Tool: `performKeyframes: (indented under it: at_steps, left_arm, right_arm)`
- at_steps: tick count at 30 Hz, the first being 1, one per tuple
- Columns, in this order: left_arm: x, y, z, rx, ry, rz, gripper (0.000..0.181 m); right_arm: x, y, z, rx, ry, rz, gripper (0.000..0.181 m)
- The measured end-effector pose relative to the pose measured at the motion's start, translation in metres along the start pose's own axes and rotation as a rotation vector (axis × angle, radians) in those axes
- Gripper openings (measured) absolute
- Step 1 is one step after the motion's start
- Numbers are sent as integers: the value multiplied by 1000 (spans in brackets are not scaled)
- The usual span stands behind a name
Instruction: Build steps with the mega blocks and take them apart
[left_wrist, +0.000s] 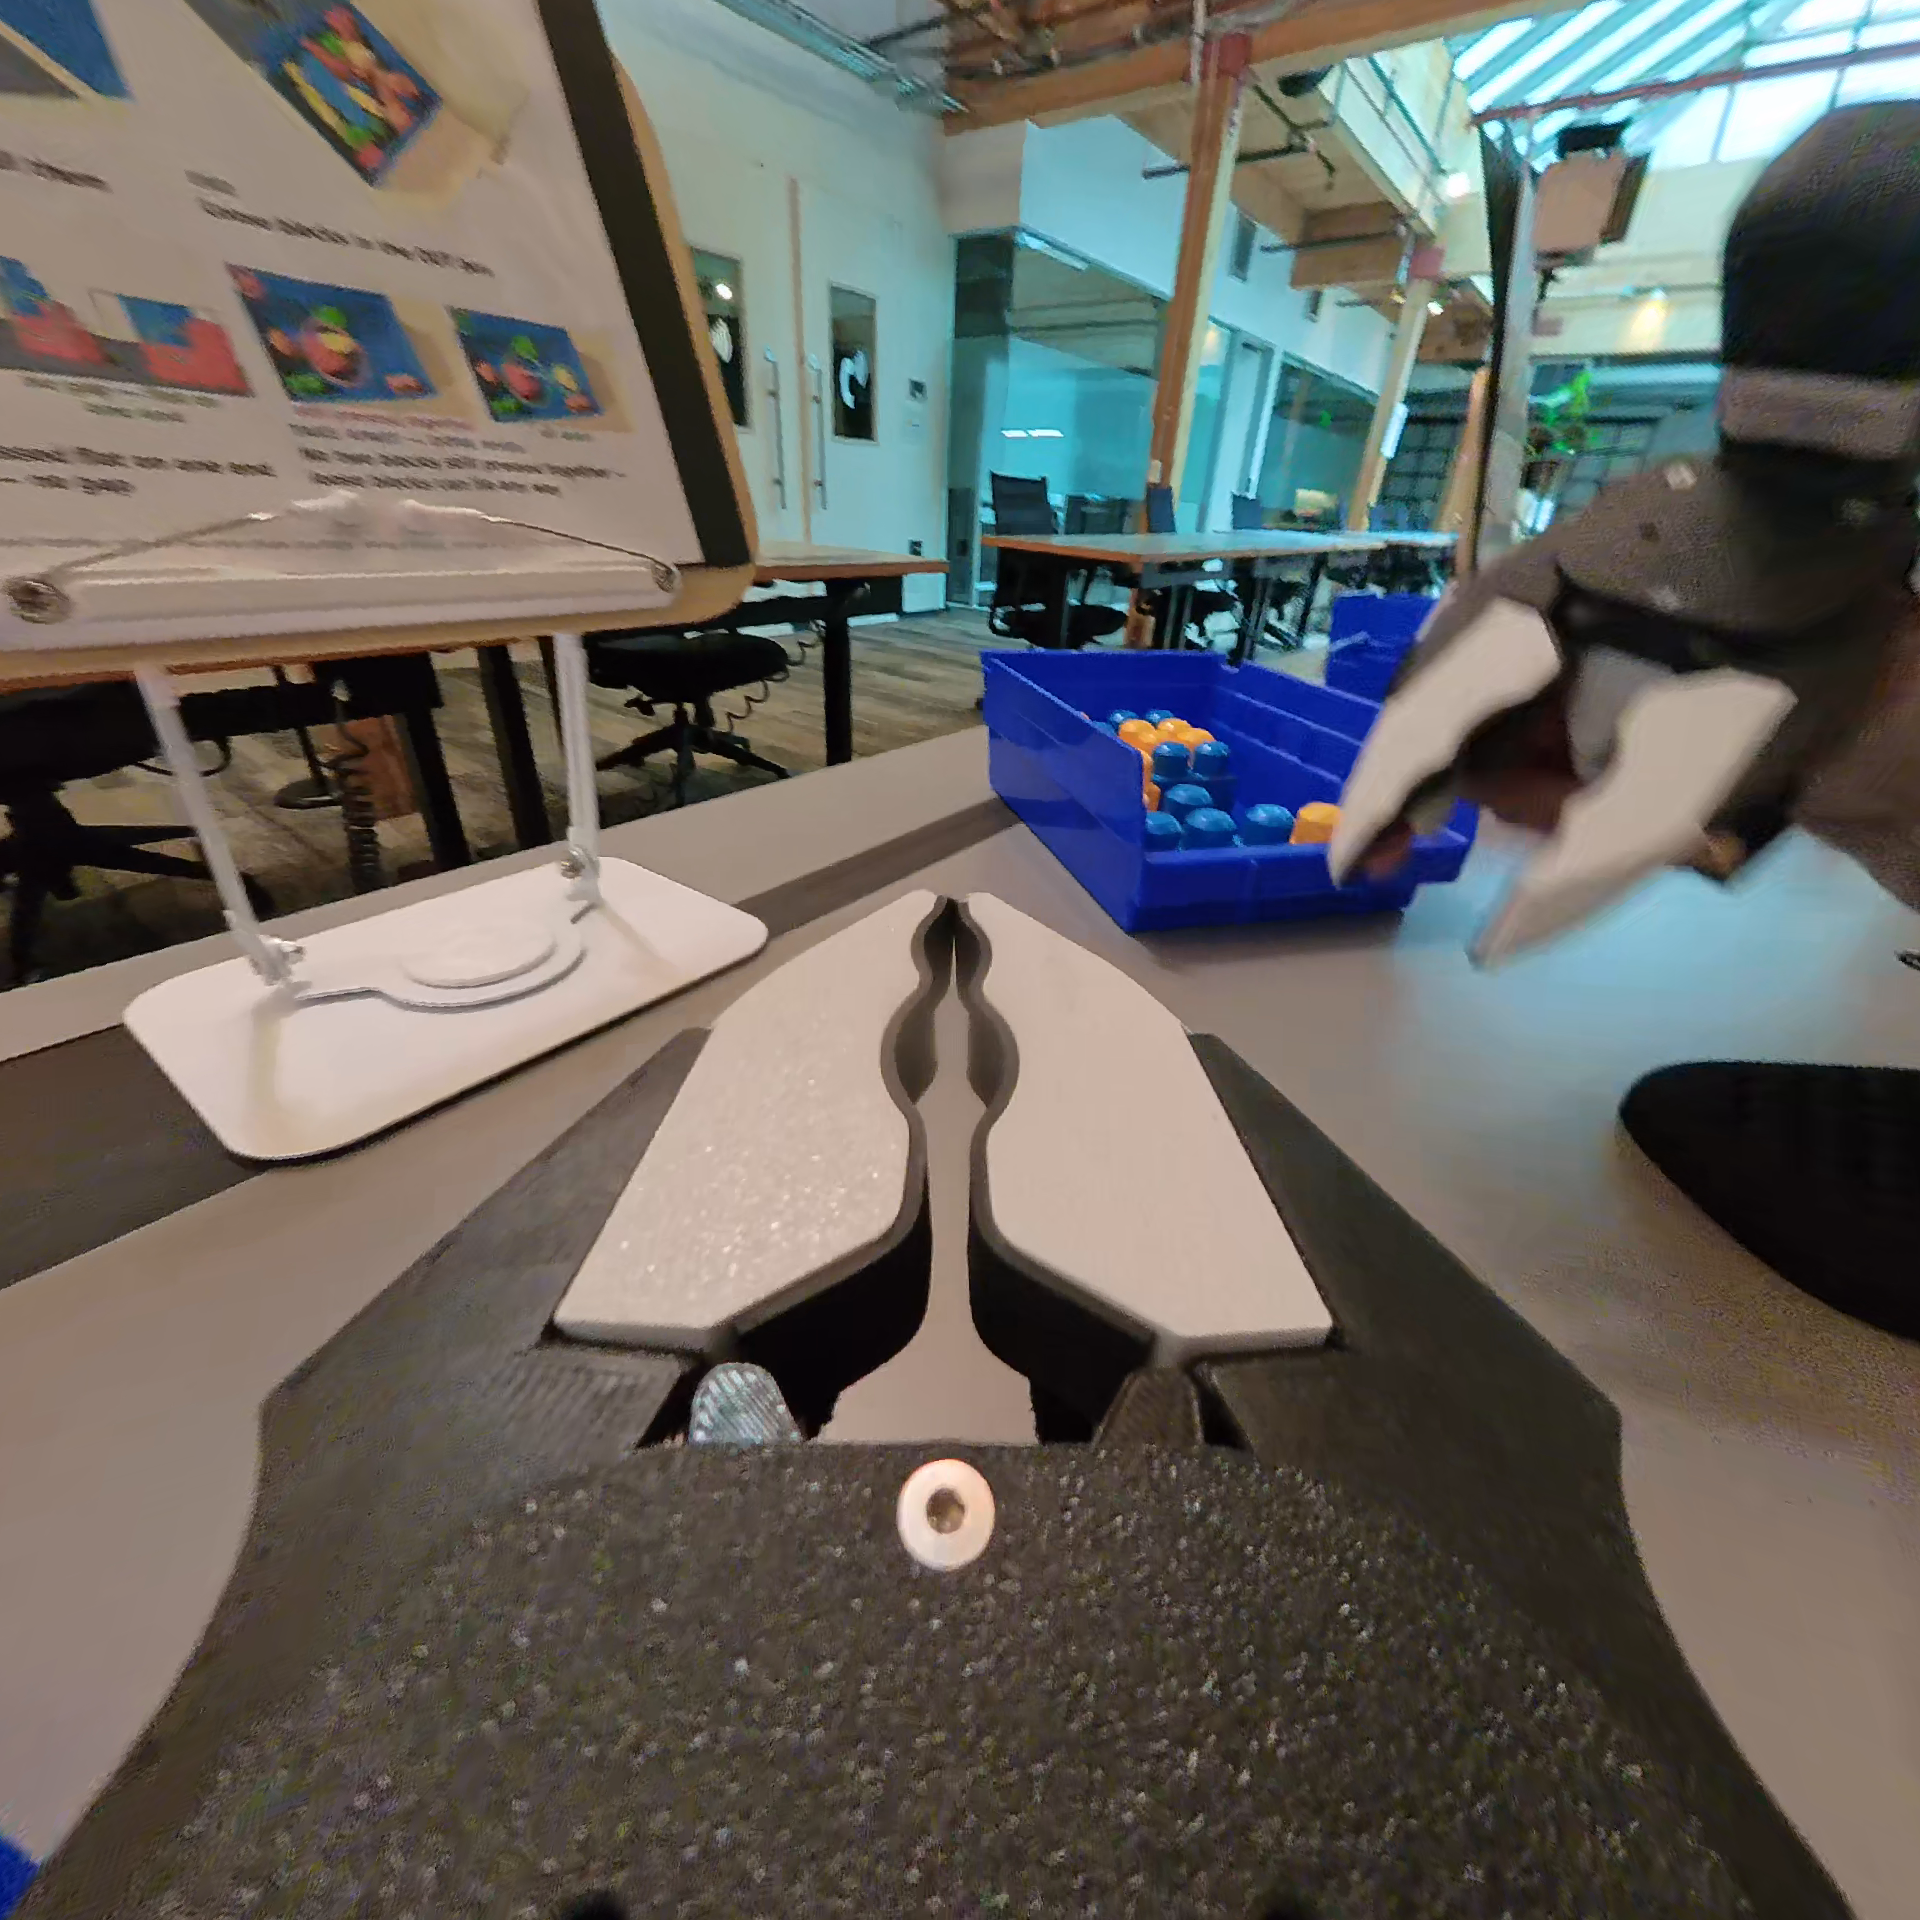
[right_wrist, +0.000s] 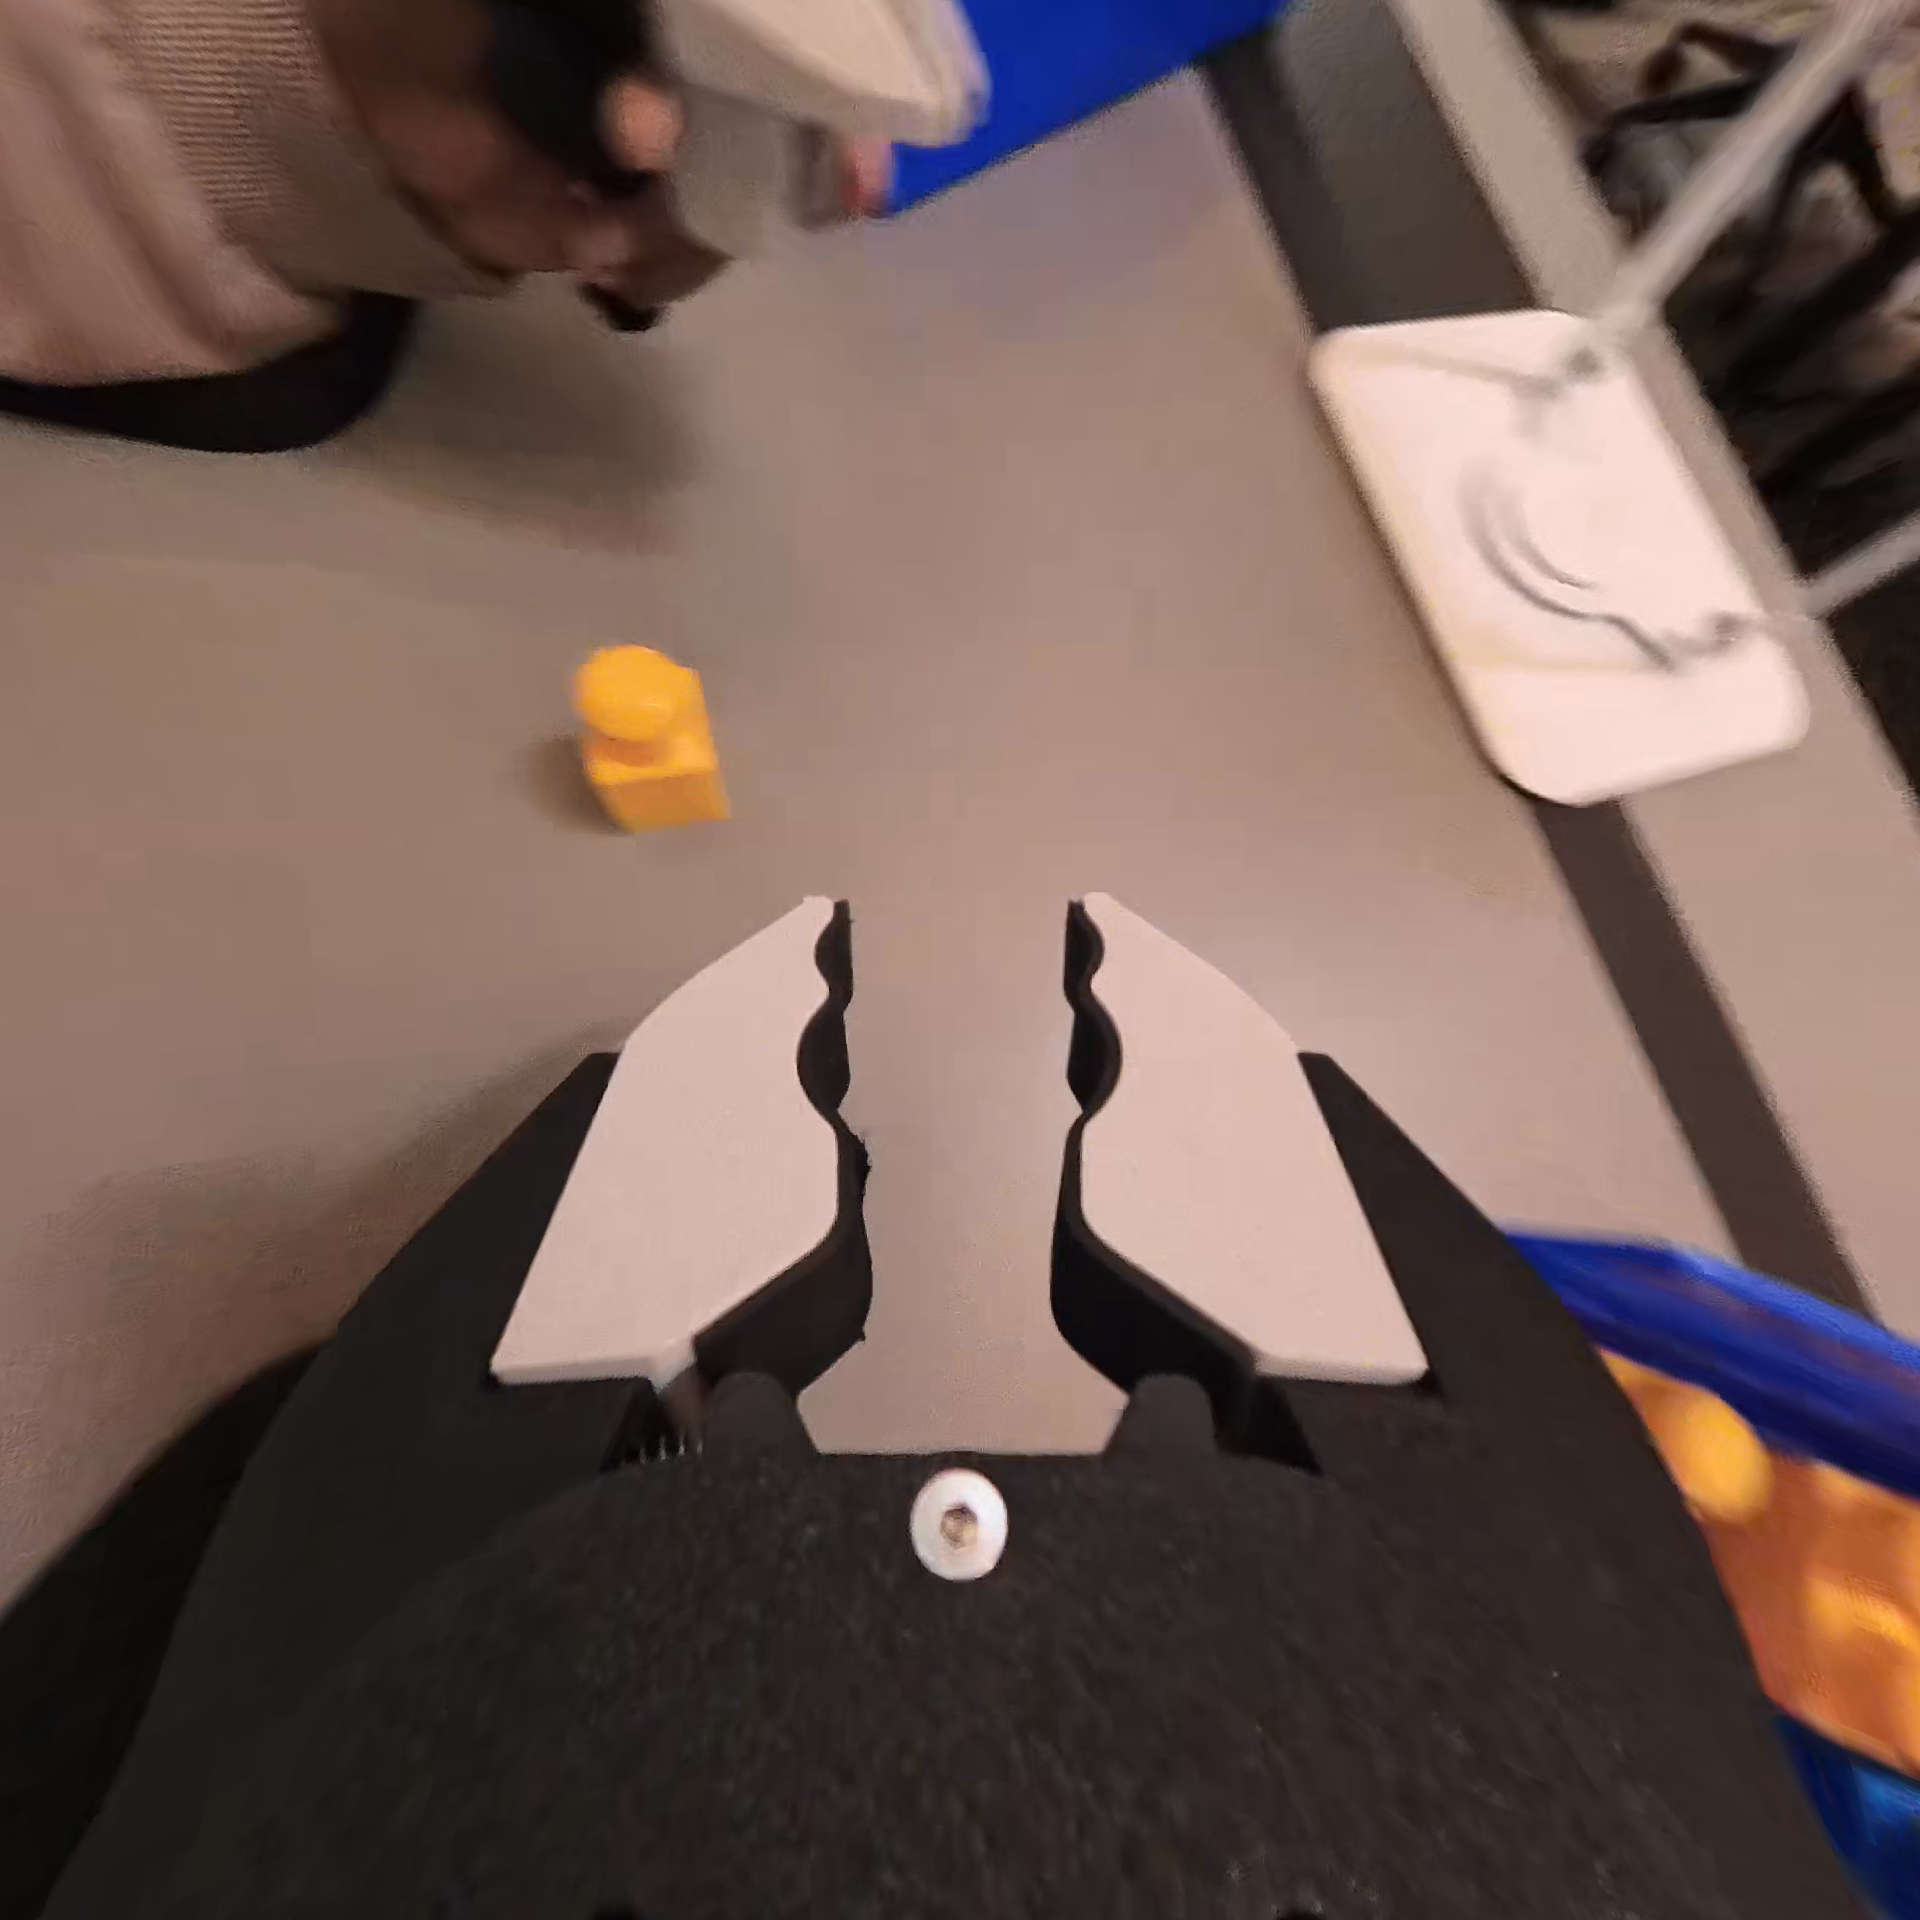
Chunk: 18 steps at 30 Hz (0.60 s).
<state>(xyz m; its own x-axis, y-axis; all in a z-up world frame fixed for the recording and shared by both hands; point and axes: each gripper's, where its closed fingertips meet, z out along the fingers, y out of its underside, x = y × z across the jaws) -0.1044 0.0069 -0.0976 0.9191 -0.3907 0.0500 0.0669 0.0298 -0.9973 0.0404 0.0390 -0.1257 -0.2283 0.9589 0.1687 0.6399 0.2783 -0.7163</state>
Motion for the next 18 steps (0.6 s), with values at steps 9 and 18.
performKeyframes:
  at_steps: [9,18]
  left_arm:
    - [-12,-15,-7,61,-72,27,0]
    - [-10,-19,-8,69,-51,12,0]
  right_arm:
    - [-83,-10,91,-86,-163,16,42]
    - [-60,-24,64,-38,-109,-5,30]
